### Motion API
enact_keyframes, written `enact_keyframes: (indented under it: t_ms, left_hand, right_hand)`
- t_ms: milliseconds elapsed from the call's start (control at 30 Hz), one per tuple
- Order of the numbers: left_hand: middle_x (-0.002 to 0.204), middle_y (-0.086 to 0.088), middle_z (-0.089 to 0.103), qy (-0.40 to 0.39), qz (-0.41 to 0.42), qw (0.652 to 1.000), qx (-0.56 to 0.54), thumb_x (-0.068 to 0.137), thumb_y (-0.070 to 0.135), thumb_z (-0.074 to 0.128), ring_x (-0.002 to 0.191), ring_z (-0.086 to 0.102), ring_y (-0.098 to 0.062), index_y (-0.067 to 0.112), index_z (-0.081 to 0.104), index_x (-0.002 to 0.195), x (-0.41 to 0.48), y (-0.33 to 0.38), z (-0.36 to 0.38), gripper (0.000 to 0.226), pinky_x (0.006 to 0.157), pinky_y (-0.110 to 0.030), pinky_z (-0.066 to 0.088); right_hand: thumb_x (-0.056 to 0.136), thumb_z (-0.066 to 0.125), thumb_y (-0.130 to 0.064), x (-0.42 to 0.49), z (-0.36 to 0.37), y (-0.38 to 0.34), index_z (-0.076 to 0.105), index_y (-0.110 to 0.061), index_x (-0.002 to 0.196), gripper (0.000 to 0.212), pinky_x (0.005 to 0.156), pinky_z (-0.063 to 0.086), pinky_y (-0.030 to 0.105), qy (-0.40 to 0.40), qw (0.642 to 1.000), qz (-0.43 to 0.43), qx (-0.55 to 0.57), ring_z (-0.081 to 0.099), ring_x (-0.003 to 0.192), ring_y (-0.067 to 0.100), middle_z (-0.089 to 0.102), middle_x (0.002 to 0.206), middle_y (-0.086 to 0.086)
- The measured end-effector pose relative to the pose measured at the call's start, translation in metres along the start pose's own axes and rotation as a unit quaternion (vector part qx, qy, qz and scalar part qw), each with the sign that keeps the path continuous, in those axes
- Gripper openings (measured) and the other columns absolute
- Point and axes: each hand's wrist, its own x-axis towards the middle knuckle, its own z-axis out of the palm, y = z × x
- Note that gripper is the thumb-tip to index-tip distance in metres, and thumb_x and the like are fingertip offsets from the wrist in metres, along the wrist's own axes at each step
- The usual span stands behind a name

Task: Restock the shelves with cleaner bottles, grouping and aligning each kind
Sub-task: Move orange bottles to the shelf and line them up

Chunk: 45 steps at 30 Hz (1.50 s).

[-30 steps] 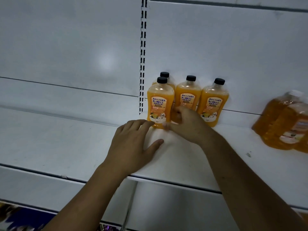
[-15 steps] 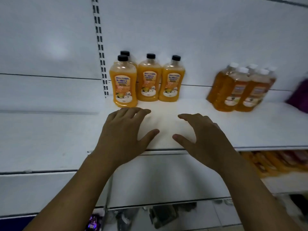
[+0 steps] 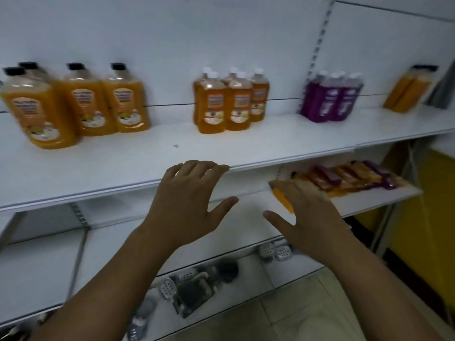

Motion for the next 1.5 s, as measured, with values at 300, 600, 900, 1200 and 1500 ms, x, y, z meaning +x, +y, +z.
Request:
enact_keyframes:
  t_ms: [300, 600, 900, 1200, 1500]
  left_hand:
    - [0.143, 0.004, 0.062, -0.054, 0.062, 0.996, -0.022, 0.097, 0.075, 0.033, 0.133, 0.057, -0.023, 0.033, 0.051, 0.148, 0.054, 0.164, 0.077, 0.068, 0.11, -0.05, 0.046]
    - [0.147, 0.01, 0.058, -0.106, 0.078, 0.991, -0.033, 0.097, 0.077, 0.03, 0.135, 0.053, -0.017, 0.037, 0.048, 0.147, 0.125, 0.236, 0.175, 0.067, 0.114, -0.044, 0.041]
    - [0.144, 0.013, 0.059, -0.165, 0.049, 0.982, -0.082, 0.094, 0.078, 0.034, 0.134, 0.052, -0.018, 0.041, 0.048, 0.144, 0.222, 0.249, 0.282, 0.064, 0.113, -0.045, 0.039]
    - [0.137, 0.009, 0.064, -0.173, -0.041, 0.982, -0.065, 0.095, 0.073, 0.044, 0.125, 0.059, -0.021, 0.039, 0.053, 0.14, 0.254, 0.233, 0.34, 0.057, 0.105, -0.044, 0.045]
    - [0.135, 0.002, 0.066, -0.214, -0.285, 0.928, -0.107, 0.092, 0.078, 0.038, 0.119, 0.064, -0.021, 0.034, 0.055, 0.144, 0.245, 0.259, 0.412, 0.07, 0.095, -0.04, 0.054]
  right_hand:
    - [0.096, 0.054, -0.064, -0.068, -0.041, 0.162, 0.039, -0.036, 0.153, 0.065, 0.104, 0.046, 0.049, 0.003, 0.998, 0.066, -0.01, 0.051, 0.126, 0.021, 0.055, 0.142, -0.005]
    - [0.097, 0.055, -0.063, -0.041, -0.033, 0.285, 0.043, -0.031, 0.151, 0.064, 0.105, 0.042, 0.046, -0.003, 0.995, 0.101, -0.016, 0.051, 0.128, 0.021, 0.054, 0.145, -0.003]
    - [0.098, 0.053, -0.062, 0.042, 0.003, 0.375, 0.041, -0.034, 0.149, 0.059, 0.107, 0.042, 0.044, -0.053, 0.993, 0.106, 0.002, 0.046, 0.13, 0.019, 0.049, 0.147, -0.007]
    - [0.098, 0.059, -0.055, 0.122, 0.057, 0.449, 0.047, -0.03, 0.146, 0.055, 0.098, 0.045, 0.044, -0.093, 0.993, 0.044, 0.065, 0.051, 0.126, 0.023, 0.054, 0.14, -0.001]
    - [0.093, 0.073, -0.046, 0.181, 0.121, 0.527, 0.059, -0.03, 0.134, 0.046, 0.094, 0.052, 0.032, -0.175, 0.939, 0.036, 0.293, 0.06, 0.119, 0.013, 0.063, 0.131, -0.007]
